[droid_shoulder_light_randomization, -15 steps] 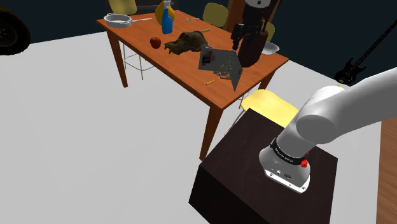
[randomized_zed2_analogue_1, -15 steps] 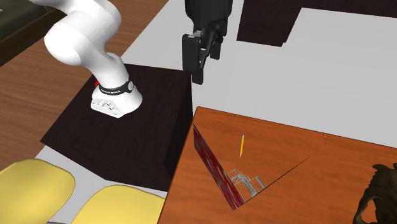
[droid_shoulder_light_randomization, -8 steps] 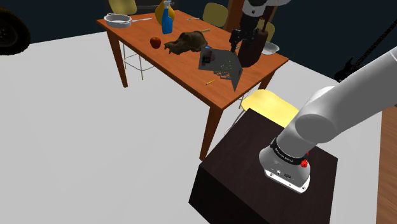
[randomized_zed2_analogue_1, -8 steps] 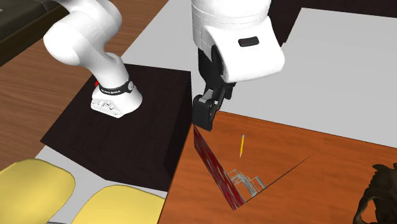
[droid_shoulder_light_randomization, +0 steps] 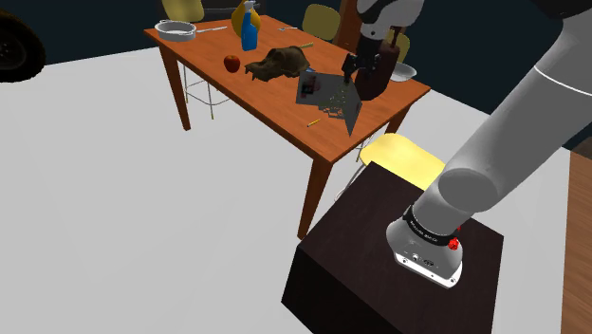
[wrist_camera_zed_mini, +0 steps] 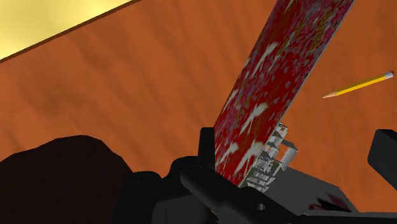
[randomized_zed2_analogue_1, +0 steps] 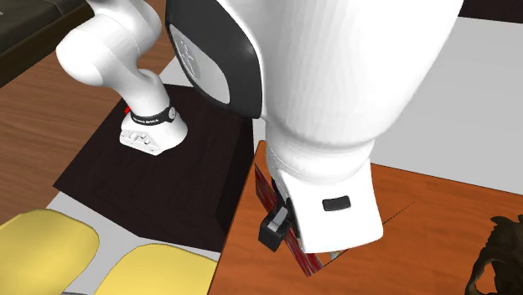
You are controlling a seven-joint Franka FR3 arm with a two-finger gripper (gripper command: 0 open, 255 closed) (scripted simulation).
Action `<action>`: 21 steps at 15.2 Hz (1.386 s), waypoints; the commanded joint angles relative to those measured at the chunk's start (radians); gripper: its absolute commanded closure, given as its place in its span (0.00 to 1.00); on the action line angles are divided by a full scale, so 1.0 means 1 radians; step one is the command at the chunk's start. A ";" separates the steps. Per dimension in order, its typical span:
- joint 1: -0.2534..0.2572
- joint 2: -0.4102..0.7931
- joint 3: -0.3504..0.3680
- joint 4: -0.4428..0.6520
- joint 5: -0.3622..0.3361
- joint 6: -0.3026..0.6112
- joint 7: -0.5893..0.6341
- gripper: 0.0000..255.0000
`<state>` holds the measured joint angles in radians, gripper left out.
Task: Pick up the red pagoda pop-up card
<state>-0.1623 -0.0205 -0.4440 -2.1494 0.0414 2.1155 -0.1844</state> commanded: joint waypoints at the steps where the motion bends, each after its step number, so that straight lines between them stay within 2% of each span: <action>1: -0.007 0.044 -0.009 0.013 0.030 0.022 -0.022 0.00; 7: -0.010 0.088 -0.008 -0.025 0.057 0.098 -0.044 0.00; 10: -0.011 0.093 -0.007 -0.028 0.061 0.106 -0.046 0.00; 11: -0.010 0.092 -0.007 -0.029 0.060 0.106 -0.046 1.00; 21: -0.010 0.085 -0.008 -0.023 0.055 0.093 -0.042 1.00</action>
<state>-0.1727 0.0688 -0.4515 -2.1745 0.0997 2.2147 -0.2290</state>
